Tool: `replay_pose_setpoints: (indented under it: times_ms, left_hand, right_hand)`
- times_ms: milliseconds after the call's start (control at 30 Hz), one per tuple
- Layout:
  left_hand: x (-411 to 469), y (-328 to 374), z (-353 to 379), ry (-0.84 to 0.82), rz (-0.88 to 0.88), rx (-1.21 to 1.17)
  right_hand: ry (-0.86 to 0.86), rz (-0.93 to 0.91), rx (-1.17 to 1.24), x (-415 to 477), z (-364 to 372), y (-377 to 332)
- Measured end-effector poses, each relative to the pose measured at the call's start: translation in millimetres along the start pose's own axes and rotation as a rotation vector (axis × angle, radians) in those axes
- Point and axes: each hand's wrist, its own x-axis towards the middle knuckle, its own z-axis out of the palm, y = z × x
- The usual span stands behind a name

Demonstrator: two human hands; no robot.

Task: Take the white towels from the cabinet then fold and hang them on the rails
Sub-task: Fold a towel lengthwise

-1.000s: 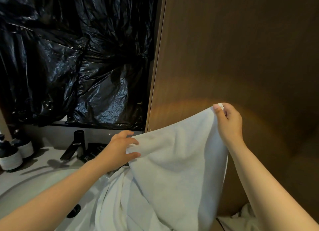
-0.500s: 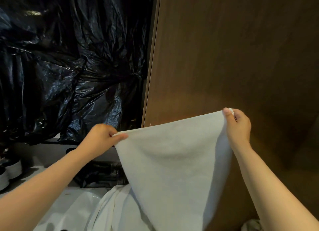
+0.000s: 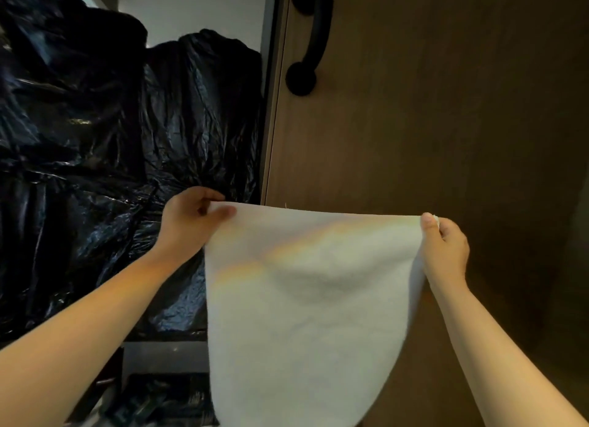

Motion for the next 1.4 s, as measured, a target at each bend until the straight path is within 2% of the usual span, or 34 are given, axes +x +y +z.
replay_pose_setpoints:
  times_ms: [200,433,500,633,733,833,1033,1400]
  left_hand:
    - [-1,-3,1,0.019,0.002,0.011]
    - [-12,10,-2,0.112,0.016,-0.086]
    - [-11,7,-5,0.094,0.032,-0.065]
    - [-13,-16,3,-0.112,-0.02,0.162]
    - [-26,-25,14,-0.148,-0.075,0.222]
    - [-34,-26,20,-0.138,-0.098,0.232]
    - [-40,-24,19,-0.1,-0.236,0.12]
    - [-61,13,20,-0.149,-0.406,-0.326]
  right_hand:
    - [-0.004,-0.086,-0.016,-14,-2,-8]
    - [0.078,-0.119,0.089,-24,-5,-14]
    - [0.059,-0.118,0.085,-22,-6,-10]
    - [-0.119,0.047,-0.178,-24,7,17]
    - [-0.084,0.159,-0.321,-37,17,36]
    - [-0.058,0.119,-0.347,-48,18,39]
    - [-0.07,0.046,-0.232,-60,10,31]
    - [-0.149,0.023,0.171,-79,10,-25]
